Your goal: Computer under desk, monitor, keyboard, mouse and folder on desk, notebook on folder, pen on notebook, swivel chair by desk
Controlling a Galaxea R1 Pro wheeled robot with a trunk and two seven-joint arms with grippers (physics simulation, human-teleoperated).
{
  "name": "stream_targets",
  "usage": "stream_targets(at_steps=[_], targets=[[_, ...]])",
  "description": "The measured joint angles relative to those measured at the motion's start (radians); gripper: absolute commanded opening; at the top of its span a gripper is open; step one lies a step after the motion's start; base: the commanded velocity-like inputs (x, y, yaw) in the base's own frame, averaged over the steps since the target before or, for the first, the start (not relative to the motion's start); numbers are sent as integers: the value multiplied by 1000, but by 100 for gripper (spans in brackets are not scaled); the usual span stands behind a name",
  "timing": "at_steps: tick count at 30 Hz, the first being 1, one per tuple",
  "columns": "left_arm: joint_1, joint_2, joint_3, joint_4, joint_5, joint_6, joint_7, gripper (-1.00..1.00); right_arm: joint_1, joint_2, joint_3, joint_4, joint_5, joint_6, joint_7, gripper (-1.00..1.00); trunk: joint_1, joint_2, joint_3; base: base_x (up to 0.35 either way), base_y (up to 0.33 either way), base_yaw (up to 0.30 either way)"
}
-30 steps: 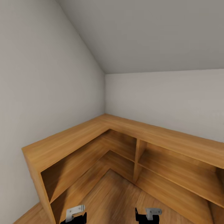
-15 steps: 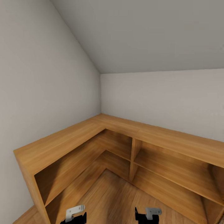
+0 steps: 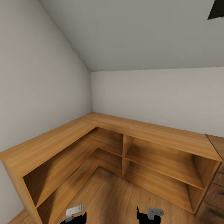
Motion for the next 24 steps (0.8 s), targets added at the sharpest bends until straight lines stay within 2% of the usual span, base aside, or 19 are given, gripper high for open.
stream_targets(at_steps=[7,17,24], targets=[[0,0,0,0,0,0,0,100,0,0,-11,0,0,0,1,100,0,0,-7,-203,23,-242],[0,-2,-3,26,-2,0,-2,100,0,0,-13,0,0,-2,1,100,0,0,-13,-23,3,-274],[0,-12,-1,32,-3,0,-3,100,0,0,-12,0,1,-2,1,100,0,0,-13,-1,0,-285]])
